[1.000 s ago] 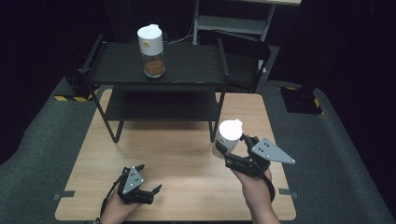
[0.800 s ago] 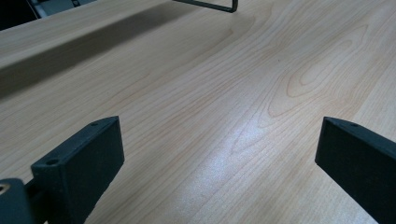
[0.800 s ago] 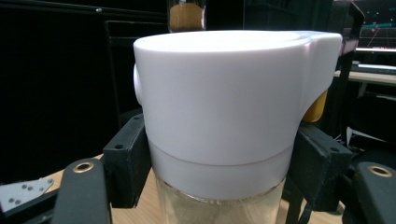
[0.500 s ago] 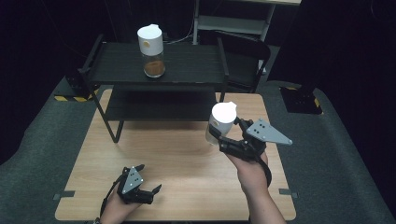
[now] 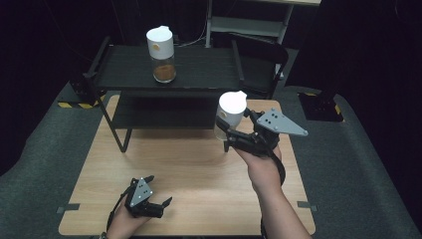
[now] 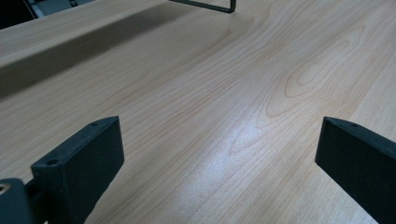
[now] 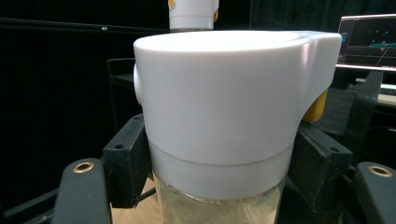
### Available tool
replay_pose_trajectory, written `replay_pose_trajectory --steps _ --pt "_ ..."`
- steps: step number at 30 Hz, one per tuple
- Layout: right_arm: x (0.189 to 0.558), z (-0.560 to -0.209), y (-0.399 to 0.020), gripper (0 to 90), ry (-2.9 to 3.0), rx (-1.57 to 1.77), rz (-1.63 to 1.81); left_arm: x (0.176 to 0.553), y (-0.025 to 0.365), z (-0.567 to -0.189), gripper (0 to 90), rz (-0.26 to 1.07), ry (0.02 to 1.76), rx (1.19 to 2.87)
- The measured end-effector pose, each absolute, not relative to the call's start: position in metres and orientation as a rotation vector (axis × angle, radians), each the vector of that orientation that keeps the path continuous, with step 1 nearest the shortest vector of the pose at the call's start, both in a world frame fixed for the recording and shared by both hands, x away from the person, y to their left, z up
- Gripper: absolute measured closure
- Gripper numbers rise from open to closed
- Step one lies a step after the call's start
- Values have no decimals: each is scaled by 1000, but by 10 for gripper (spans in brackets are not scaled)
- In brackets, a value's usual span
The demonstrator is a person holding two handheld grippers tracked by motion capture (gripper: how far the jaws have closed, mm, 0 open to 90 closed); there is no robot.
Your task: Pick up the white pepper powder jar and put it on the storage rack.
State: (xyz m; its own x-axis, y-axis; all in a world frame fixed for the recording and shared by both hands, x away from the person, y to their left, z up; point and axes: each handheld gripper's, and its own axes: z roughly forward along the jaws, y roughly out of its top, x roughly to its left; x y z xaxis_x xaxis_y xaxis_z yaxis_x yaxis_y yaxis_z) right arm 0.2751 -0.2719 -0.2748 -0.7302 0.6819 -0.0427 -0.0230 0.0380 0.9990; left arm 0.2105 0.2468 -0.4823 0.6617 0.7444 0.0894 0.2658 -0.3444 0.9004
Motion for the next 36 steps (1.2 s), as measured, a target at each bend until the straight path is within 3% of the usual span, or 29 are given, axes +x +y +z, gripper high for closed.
replay_pose_trajectory --steps 36 --pt "321 -225 -239 301 1742 673 1709 210 248 -483 15 618 791 1900"
